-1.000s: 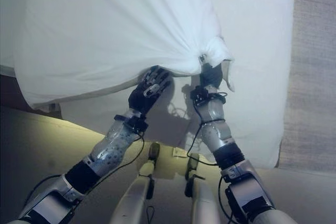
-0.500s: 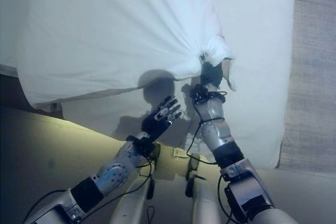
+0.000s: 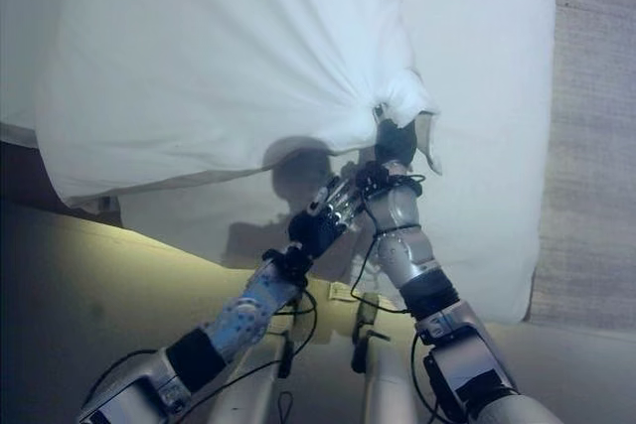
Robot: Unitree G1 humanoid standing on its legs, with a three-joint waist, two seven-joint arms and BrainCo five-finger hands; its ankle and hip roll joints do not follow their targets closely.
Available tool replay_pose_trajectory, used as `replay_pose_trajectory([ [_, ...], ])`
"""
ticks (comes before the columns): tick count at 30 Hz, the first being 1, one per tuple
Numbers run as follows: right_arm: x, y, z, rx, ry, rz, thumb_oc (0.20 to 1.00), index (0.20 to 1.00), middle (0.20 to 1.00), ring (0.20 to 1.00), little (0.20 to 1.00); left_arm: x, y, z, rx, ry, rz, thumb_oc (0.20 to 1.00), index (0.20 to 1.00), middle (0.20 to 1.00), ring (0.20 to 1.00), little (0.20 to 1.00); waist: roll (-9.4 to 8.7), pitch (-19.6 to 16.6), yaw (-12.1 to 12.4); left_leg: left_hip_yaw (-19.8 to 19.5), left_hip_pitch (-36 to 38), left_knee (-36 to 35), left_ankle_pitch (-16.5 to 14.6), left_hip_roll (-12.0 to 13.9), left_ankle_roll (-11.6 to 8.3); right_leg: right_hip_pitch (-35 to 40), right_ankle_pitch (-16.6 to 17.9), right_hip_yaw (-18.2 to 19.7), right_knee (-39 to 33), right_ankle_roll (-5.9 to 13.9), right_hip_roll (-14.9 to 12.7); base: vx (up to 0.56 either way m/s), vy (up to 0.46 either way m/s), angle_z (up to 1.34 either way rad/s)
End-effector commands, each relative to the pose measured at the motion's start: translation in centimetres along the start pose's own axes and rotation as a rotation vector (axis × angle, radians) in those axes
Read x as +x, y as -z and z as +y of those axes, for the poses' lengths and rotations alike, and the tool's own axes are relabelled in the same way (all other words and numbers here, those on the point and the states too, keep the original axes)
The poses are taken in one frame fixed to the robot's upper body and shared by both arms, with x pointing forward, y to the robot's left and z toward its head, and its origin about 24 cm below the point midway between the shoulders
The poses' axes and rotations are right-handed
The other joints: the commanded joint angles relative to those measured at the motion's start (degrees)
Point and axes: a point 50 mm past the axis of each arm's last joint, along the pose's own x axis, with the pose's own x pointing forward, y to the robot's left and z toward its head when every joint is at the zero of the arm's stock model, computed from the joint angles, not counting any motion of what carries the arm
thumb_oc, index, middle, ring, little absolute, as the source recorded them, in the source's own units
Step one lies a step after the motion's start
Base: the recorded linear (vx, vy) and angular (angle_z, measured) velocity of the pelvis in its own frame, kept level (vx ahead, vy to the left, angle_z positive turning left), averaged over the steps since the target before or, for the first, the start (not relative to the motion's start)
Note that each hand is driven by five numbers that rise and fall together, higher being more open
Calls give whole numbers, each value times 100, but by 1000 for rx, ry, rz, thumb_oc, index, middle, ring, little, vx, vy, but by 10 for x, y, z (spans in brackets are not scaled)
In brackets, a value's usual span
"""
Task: Make the bed
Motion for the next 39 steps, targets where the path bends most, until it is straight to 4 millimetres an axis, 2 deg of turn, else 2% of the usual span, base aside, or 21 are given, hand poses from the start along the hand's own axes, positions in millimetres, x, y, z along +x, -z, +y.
replay_pose_trajectory([
  [1,-27,-11,-7,44,-72,-95,200,200,200,200,200,22,-14,-20,-97,10,-131,1000,1000,1000,1000,1000,12,-747,-399,75,-145,277,-570,102,-190,-95,586,166,-584,230,43,18,-12,4],
  [3,-28,-10,-8,41,-75,-88,200,200,200,200,200,26,-17,-23,-112,7,-148,1000,1000,1000,1000,1000,8,-751,-412,82,-140,270,-569,110,-200,-91,582,166,-592,229,50,16,-12,6],
  [4,-30,-6,-9,33,-73,-69,200,200,200,200,200,33,-24,-37,-164,33,-184,1000,1000,1000,1000,1000,-18,-782,-437,90,-146,267,-566,124,-208,-86,594,162,-635,225,63,0,0,0],
  [9,-31,0,-8,24,-79,-40,200,200,200,200,200,44,-34,-52,-248,43,-241,1000,1000,1000,1000,1000,-37,-797,-485,109,-179,292,-580,163,-221,-114,621,168,-679,217,105,0,0,0],
  [13,-31,3,-12,5,-72,-18,200,200,200,200,200,46,-51,-61,-370,67,-329,1000,1000,1000,1000,1000,-58,-790,-512,129,-199,310,-584,187,-225,-171,625,205,-659,213,145,-20,3,-2],
  [14,-31,3,-12,5,-73,-19,200,200,200,200,200,46,-51,-61,-370,68,-329,1000,1000,1000,1000,1000,-62,-755,-514,152,-271,322,-445,172,-208,-225,764,185,-680,181,126,-79,-4,-8],
  [15,-32,4,-13,-4,-66,-14,200,200,200,200,200,44,-60,-66,-394,90,-376,1000,1000,1000,1000,1000,-65,-749,-523,156,-272,335,-451,183,-211,-230,755,195,-658,178,131,8,-12,-10],
  [16,-32,4,-14,-5,-62,-11,200,200,200,200,200,43,-63,-66,-405,89,-390,1000,1000,1000,1000,1000,-57,-778,-526,136,-199,334,-594,202,-229,-178,606,221,-622,206,158,6,-16,-11],
  [17,-32,5,-15,-7,-57,-9,200,200,200,200,200,43,-67,-65,-405,91,-411,1000,1000,1000,1000,1000,-60,-746,-530,159,-276,350,-451,194,-215,-241,744,197,-636,173,144,0,-3,-12],
  [24,-35,8,-21,-15,-28,2,200,200,200,200,200,36,-91,-58,-453,46,-550,1000,1000,1000,1000,1000,-44,-763,-525,174,-281,408,-473,222,-231,-245,716,200,-589,150,158,-13,-1,-2],
  [30,-43,11,-28,-7,3,2,200,200,200,200,200,29,-119,-50,-386,-24,-685,1000,1000,1000,1000,1000,-47,-800,-539,191,-301,478,-520,231,-237,-268,684,209,-511,145,152,0,0,0],
  [32,-46,12,-31,-12,16,6,200,200,200,200,200,23,-132,-43,-353,-68,-755,1000,1000,1000,1000,1000,-55,-811,-534,198,-287,497,-552,229,-233,-268,667,229,-481,143,154,0,0,0],
  [33,-46,12,-31,-12,16,6,200,200,200,200,200,23,-132,-43,-353,-68,-755,1000,1000,1000,1000,1000,-55,-811,-534,198,-287,497,-552,229,-233,-268,667,229,-481,143,154,0,0,0],
  [34,-48,13,-35,-20,28,6,200,200,200,200,200,13,-148,-33,-283,-126,-836,1000,1000,1000,1000,1000,-62,-817,-526,210,-270,528,-591,222,-226,-265,658,242,-463,143,150,14,1,-3],
  [36,-52,15,-41,-23,53,11,200,200,200,200,200,-2,-167,-18,-216,-208,-940,1000,1000,1000,1000,1000,-73,-822,-511,224,-260,587,-646,223,-212,-254,628,258,-422,143,152,18,7,-5],
  [39,-55,16,-44,-16,67,11,200,200,200,200,200,-9,-174,-12,-184,-245,-982,1000,1000,1000,1000,1000,-81,-827,-506,232,-254,631,-683,219,-200,-249,616,265,-403,144,152,10,6,-4],
])
